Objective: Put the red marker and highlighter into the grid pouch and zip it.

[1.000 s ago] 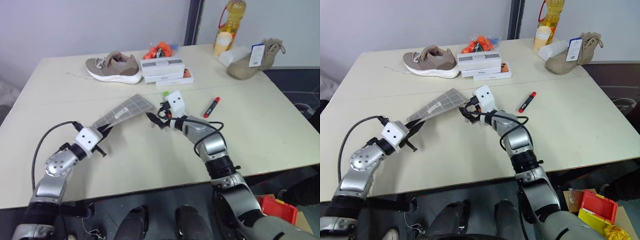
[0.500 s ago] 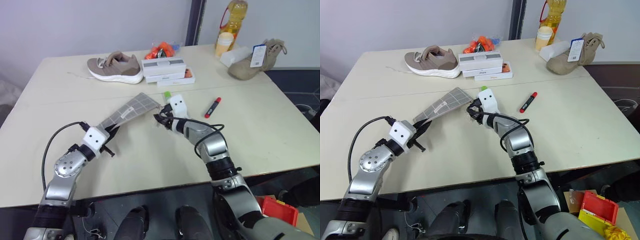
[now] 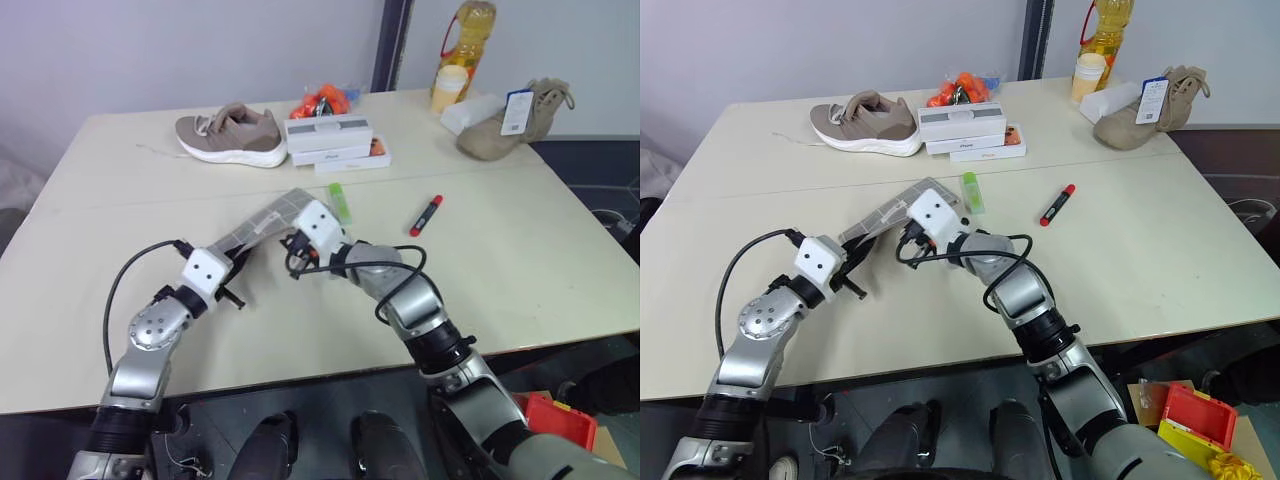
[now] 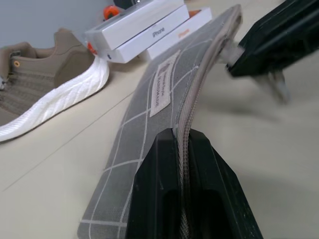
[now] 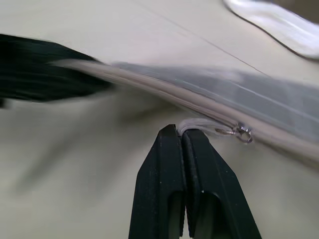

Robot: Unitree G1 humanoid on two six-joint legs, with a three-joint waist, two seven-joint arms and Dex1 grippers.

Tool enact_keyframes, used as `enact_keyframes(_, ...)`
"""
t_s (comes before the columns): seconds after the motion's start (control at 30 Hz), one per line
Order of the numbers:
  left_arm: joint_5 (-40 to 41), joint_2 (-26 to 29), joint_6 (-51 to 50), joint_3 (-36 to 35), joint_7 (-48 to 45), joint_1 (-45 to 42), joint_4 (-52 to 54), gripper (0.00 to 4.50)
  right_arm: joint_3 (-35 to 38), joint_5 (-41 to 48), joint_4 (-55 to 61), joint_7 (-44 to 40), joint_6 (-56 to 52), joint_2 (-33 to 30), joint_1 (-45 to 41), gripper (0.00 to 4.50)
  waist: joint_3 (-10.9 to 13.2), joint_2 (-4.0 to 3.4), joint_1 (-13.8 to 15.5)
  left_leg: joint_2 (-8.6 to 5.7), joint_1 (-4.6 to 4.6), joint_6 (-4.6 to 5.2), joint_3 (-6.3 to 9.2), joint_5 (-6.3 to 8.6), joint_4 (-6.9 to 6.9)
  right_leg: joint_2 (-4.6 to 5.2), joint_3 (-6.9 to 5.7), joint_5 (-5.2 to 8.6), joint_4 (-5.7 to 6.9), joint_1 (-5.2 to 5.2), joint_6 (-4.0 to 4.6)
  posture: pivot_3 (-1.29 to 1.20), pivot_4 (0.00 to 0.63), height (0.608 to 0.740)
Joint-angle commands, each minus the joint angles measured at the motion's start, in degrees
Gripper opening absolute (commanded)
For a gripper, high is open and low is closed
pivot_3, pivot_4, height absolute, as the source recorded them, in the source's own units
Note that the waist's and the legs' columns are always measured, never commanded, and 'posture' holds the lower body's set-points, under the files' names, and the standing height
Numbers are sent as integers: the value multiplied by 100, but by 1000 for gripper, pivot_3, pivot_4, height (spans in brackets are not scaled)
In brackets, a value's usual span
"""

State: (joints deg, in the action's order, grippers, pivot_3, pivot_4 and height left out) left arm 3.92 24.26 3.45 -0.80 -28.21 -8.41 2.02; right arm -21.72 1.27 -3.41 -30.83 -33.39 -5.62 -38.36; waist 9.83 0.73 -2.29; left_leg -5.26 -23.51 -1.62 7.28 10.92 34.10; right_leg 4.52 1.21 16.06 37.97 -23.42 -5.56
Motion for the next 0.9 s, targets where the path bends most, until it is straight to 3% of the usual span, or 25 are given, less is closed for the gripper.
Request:
enact_keyframes(0.03, -62, -128, -258, 158, 106, -139, 439, 0, -314, -58, 386, -185, 115, 92, -134, 104, 0, 0, 5, 0, 0, 0, 0, 0, 1, 0, 0, 0, 0, 1, 0, 0, 150, 740)
enact_keyframes(0.23, -123, -364, -653, 315, 250, -324, 590, 0, -759, -44, 625, -610, 118, 206, -264, 104, -1, 1, 3, 0, 0, 0, 1, 0, 1, -1, -1, 0, 0, 0, 0, 0, 150, 740)
enact_keyframes(0.37, -173, -461, -801, 273, 411, -420, 607, 0, -676, 31, 744, -721, -45, 216, -252, 104, -1, 1, 10, 0, 0, -1, 1, 0, 1, -1, -1, 0, 0, 0, 0, 0, 150, 740)
enact_keyframes(0.47, -250, -392, -860, 133, 523, -423, 575, 0, -372, 83, 805, -767, -208, 22, -225, 974, -1, 2, 17, -1, 0, -1, 1, 0, 2, -1, -1, 0, 0, 0, 0, 0, 150, 740)
enact_keyframes(0.63, -292, -69, -916, -288, 681, -284, 468, 0, 190, -185, 601, -375, -169, -517, -218, 3500, -1, 2, 20, -1, 0, -1, 1, 0, 3, -1, -1, 0, 0, 1, 0, 0, 150, 740)
enact_keyframes(0.77, -300, 172, -978, -523, 732, -122, 460, 0, 698, -377, -61, 260, 22, -748, -317, 3500, 0, 1, 25, -1, 0, -1, 1, 0, 2, 0, -1, 0, -1, 0, 0, 0, 150, 740)
enact_keyframes(0.9, -427, 296, -1111, -534, 789, -76, 399, 0, 1237, -338, -1088, 884, 178, -587, -629, 3500, 0, 1, 13, -1, 0, -1, -1, 0, 1, -1, -1, 0, -1, 0, 0, 0, 150, 740)
